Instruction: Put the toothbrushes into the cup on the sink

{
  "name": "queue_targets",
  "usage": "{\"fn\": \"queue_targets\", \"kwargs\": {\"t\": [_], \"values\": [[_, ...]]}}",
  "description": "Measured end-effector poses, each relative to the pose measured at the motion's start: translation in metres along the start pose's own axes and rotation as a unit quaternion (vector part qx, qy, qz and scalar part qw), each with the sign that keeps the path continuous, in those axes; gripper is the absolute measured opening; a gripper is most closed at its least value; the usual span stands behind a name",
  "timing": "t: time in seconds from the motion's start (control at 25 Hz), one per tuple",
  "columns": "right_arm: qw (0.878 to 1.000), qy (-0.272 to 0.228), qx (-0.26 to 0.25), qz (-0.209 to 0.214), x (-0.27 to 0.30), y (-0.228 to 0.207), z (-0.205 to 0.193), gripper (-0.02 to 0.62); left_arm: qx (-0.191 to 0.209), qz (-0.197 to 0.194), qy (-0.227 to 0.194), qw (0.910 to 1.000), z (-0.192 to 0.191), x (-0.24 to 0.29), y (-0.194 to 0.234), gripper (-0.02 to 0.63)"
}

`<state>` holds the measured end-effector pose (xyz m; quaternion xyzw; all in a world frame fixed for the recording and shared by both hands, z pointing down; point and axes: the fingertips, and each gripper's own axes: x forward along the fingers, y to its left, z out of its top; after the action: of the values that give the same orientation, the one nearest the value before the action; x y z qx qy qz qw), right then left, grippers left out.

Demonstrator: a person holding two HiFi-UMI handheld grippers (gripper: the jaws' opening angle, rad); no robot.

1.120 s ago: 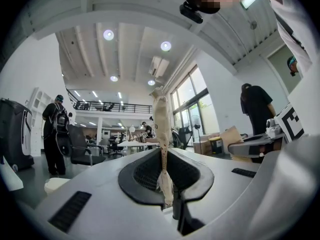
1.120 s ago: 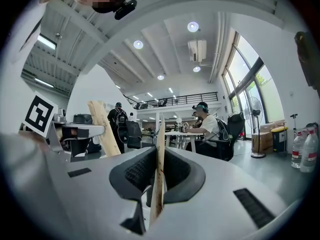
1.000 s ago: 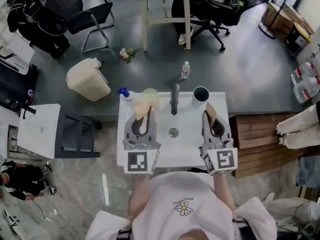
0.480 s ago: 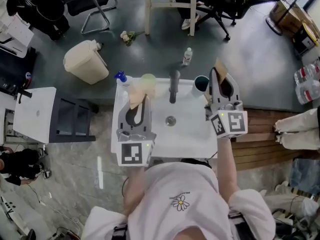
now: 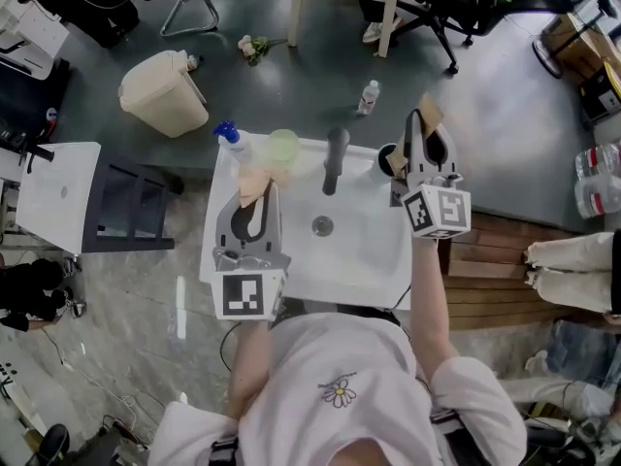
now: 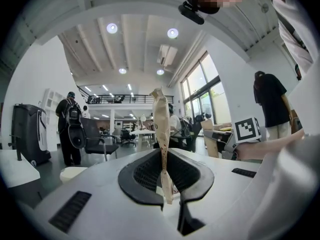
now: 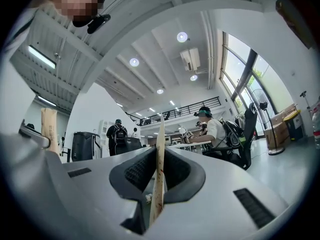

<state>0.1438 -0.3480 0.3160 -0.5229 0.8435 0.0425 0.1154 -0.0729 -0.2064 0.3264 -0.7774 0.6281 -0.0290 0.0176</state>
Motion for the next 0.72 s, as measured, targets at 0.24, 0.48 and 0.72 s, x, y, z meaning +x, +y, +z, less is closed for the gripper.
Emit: {"fn": "queue_targets", "kwargs": {"t": [0.24, 0.48, 0.72], "values": [[1.000, 0.009, -0.010, 0.024, -0.009, 0.004, -0.018, 0.028, 0.000, 0.005, 0.009, 0.9999, -0.006, 0.004, -0.007, 0.038], [0.999, 0.029, -0.014, 0.005, -0.021, -0.001, -0.039, 0.028, -0.002, 0.001, 0.013, 0.9999, -0.010, 0.004, -0.013, 0.038], [0.999, -0.002, -0.037, -0.023, -0.014, -0.013, -0.042, 0.026, 0.006, 0.002, 0.013, 0.9999, -0.005, 0.003, -0.013, 0.038]]}}
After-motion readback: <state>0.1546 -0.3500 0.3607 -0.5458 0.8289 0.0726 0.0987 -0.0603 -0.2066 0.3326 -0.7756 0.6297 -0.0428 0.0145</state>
